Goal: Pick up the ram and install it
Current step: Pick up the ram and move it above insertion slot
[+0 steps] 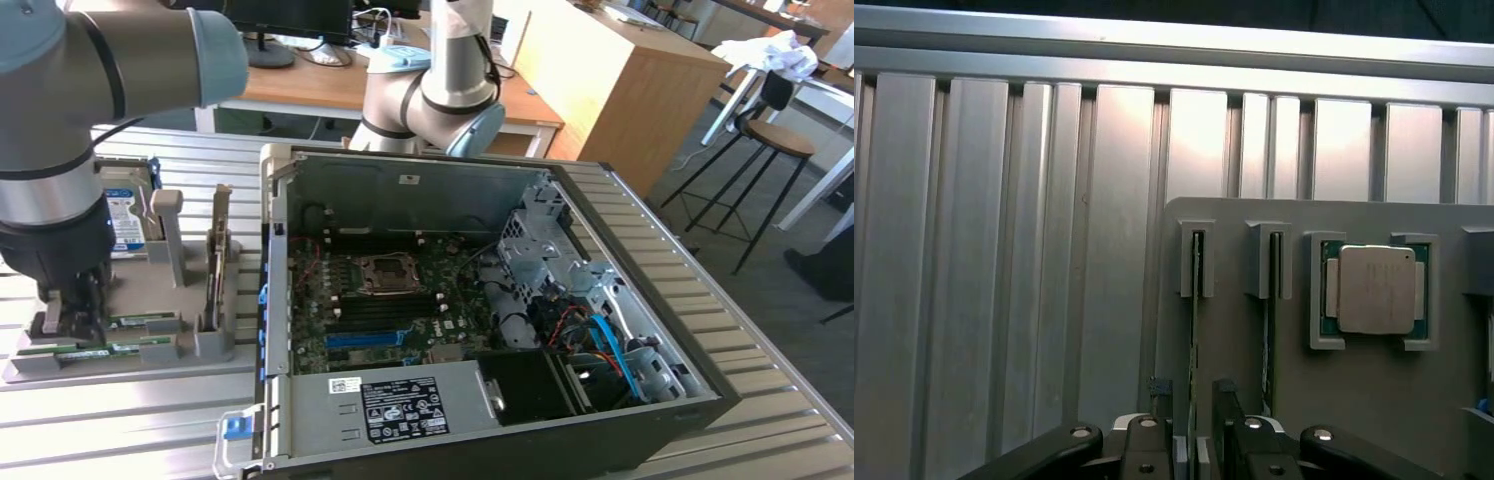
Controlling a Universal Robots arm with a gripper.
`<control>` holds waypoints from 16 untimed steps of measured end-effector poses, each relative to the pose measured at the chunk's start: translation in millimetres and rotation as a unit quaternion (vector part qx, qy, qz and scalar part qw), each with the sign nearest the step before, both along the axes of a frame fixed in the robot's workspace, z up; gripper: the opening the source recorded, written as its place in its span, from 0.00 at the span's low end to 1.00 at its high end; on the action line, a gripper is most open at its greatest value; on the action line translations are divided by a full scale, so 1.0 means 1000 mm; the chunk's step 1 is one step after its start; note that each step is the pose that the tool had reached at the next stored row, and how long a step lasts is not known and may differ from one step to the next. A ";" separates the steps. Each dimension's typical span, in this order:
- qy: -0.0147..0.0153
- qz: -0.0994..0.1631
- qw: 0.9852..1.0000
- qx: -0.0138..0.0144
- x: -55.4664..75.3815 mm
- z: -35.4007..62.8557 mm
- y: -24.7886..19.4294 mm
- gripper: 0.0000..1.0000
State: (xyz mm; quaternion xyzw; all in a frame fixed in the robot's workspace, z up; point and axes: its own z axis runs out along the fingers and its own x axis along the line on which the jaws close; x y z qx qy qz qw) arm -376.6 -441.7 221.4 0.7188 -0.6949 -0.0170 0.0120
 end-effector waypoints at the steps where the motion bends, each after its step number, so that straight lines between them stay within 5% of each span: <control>1: 0.000 0.000 1.000 0.000 0.000 -0.0012 0.0000 0.30; 16: 0.000 0.000 1.000 0.001 0.000 -0.0137 0.0001 0.30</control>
